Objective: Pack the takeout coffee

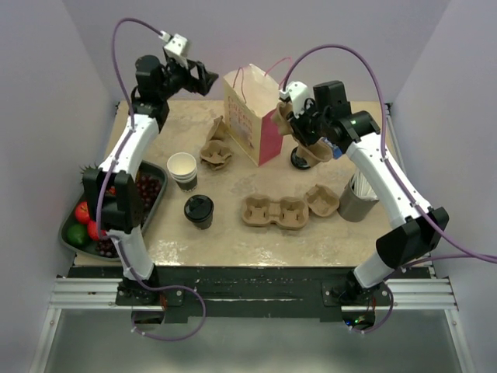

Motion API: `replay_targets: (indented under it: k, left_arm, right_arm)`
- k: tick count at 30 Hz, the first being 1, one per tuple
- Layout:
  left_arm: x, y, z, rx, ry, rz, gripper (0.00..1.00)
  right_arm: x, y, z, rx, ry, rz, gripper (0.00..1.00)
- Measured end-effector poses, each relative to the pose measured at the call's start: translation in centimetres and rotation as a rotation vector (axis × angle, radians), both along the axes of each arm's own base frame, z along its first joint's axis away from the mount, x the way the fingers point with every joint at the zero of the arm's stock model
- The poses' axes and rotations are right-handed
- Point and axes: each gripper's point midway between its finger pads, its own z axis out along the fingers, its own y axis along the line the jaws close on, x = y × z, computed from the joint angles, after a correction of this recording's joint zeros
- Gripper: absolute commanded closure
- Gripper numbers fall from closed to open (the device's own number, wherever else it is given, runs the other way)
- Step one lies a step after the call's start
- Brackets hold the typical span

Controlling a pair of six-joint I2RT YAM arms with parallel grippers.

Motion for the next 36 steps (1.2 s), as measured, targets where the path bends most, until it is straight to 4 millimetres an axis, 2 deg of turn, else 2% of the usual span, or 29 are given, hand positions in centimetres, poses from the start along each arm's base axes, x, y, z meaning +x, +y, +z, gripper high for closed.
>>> replay_targets:
  k: [2, 5, 8, 12, 15, 19, 22, 23, 25, 26, 27, 30, 33, 36]
  left_arm:
    - [2.7, 1.5, 0.9, -0.053, -0.007, 0.037, 0.09]
    - [5.8, 1.7, 1.1, -0.103, -0.027, 0.049, 0.08]
    - [8.0, 0.0, 0.5, -0.128, -0.043, 0.030, 0.07]
    - [10.1, -3.3, -2.6, -0.135, -0.025, 0.002, 0.10]
    - [10.3, -5.1, -4.3, -0.128, -0.002, -0.023, 0.18]
    - [10.0, -6.1, -5.9, -0.099, 0.044, -0.043, 0.33]
    - [9.8, -5.9, -5.8, -0.060, 0.056, -0.043, 0.53]
    - [9.7, -5.8, -6.0, -0.043, 0.069, -0.045, 0.67]
    - [9.3, -5.6, -6.3, -0.016, 0.097, -0.048, 0.82]
    - [9.1, -5.5, -6.5, -0.012, 0.115, -0.050, 0.94]
    - [8.7, -5.4, -6.6, -0.005, 0.130, -0.053, 1.00]
    - [7.2, -5.1, -6.7, 0.007, 0.168, -0.063, 1.00]
    - [5.7, -5.1, -6.1, -0.001, 0.189, -0.076, 1.00]
    - [4.2, -5.2, -5.2, -0.024, 0.206, -0.082, 1.00]
  right_arm:
    - [0.0, 0.0, 0.0, 0.003, 0.001, -0.001, 0.73]
    - [0.1, 0.2, -0.1, 0.010, 0.005, -0.004, 0.73]
    - [0.3, 0.3, -0.4, 0.013, 0.010, -0.007, 0.73]
    - [0.5, 0.4, -1.0, 0.009, 0.026, -0.007, 0.73]
    - [0.6, 0.5, -1.3, 0.005, 0.035, -0.007, 0.73]
    - [0.7, 0.5, -1.0, 0.008, 0.028, -0.006, 0.73]
    - [0.9, 0.6, 0.1, 0.016, 0.002, -0.004, 0.73]
    - [1.1, 0.6, 0.8, 0.022, -0.012, -0.004, 0.73]
    - [1.6, 0.9, 2.7, 0.042, -0.057, -0.003, 0.72]
    - [1.8, 0.9, 3.7, 0.051, -0.078, -0.003, 0.72]
    - [2.2, 1.1, 5.0, 0.064, -0.107, -0.002, 0.72]
    - [3.4, 1.9, 9.1, 0.119, -0.203, 0.010, 0.71]
    - [4.4, 2.9, 12.2, 0.175, -0.277, 0.031, 0.72]
    - [5.1, 4.2, 13.8, 0.232, -0.309, 0.062, 0.73]
